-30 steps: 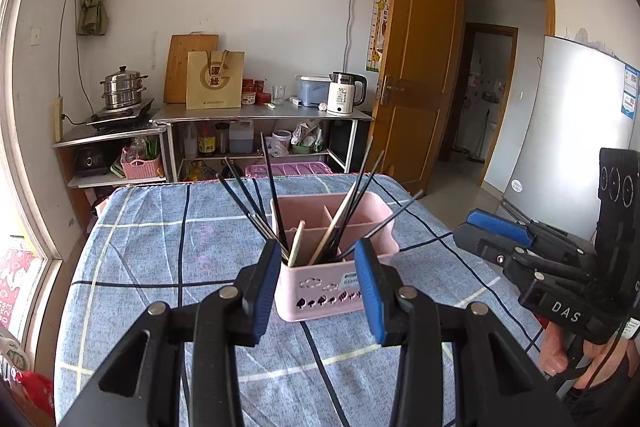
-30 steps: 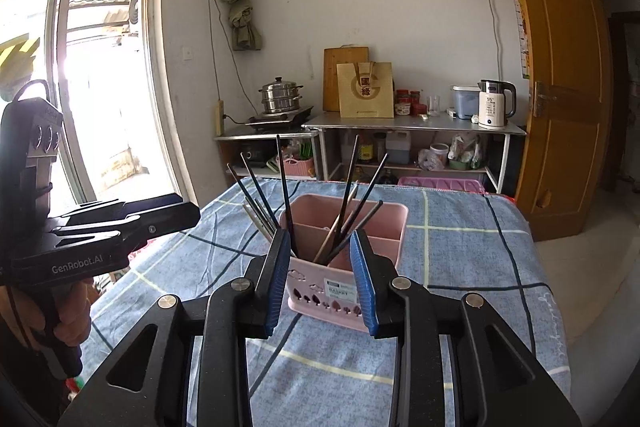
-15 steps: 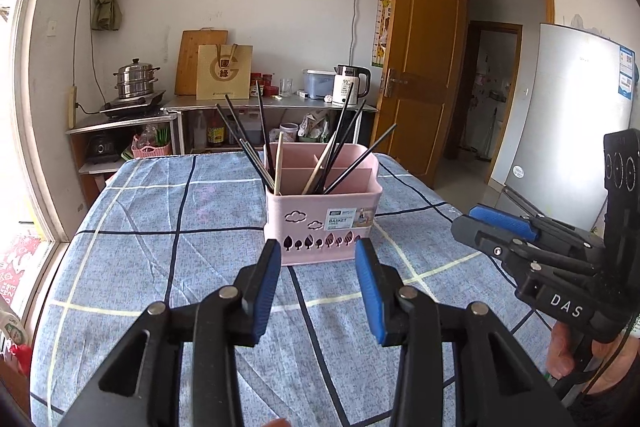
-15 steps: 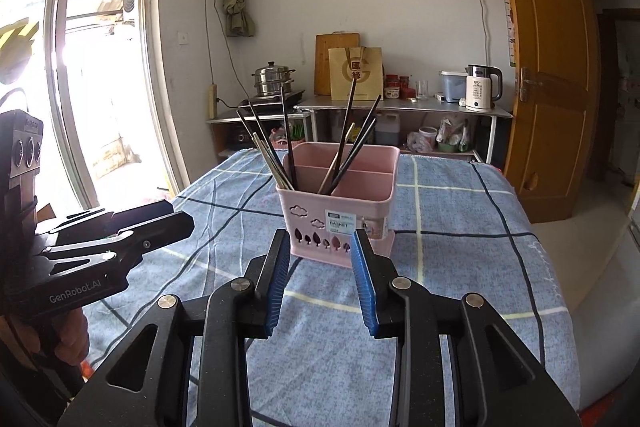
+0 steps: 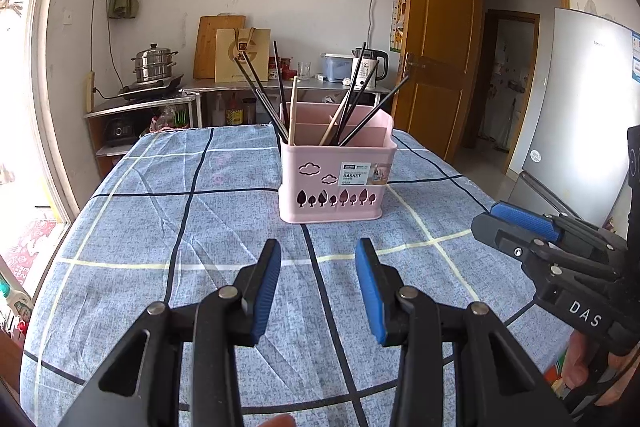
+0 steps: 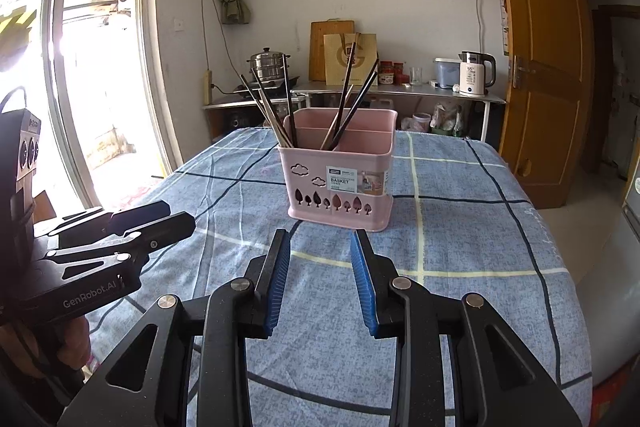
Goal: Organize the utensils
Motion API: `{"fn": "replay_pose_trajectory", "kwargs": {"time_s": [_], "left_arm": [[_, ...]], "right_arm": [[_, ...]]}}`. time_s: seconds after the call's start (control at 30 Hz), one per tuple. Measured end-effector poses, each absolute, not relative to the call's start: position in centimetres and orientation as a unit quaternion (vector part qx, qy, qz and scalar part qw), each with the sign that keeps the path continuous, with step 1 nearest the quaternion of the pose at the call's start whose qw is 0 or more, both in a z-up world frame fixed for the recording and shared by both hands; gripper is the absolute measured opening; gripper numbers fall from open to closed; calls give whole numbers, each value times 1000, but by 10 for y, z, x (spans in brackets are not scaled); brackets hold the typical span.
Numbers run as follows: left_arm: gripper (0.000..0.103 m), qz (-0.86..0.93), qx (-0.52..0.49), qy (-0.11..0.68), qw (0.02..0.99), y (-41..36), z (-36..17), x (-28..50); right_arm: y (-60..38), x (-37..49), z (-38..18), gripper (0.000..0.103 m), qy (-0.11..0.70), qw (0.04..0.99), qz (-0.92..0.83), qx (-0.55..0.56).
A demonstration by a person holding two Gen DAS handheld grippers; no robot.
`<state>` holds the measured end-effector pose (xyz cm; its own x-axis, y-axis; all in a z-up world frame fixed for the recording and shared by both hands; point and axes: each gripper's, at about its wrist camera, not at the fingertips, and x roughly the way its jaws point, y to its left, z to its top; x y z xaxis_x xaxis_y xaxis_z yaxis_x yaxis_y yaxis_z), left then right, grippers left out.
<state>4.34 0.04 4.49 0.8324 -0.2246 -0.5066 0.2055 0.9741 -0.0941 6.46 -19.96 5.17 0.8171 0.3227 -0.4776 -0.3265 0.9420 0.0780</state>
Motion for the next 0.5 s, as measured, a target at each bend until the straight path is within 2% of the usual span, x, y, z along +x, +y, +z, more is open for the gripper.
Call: {"fn": "replay_pose_trajectory", "kwargs": {"time_s": [0.5], "left_arm": [[41, -107, -15, 274, 956, -4, 35, 44]], "right_arm": [[-196, 65, 46, 32, 255, 952, 171, -9]]}}
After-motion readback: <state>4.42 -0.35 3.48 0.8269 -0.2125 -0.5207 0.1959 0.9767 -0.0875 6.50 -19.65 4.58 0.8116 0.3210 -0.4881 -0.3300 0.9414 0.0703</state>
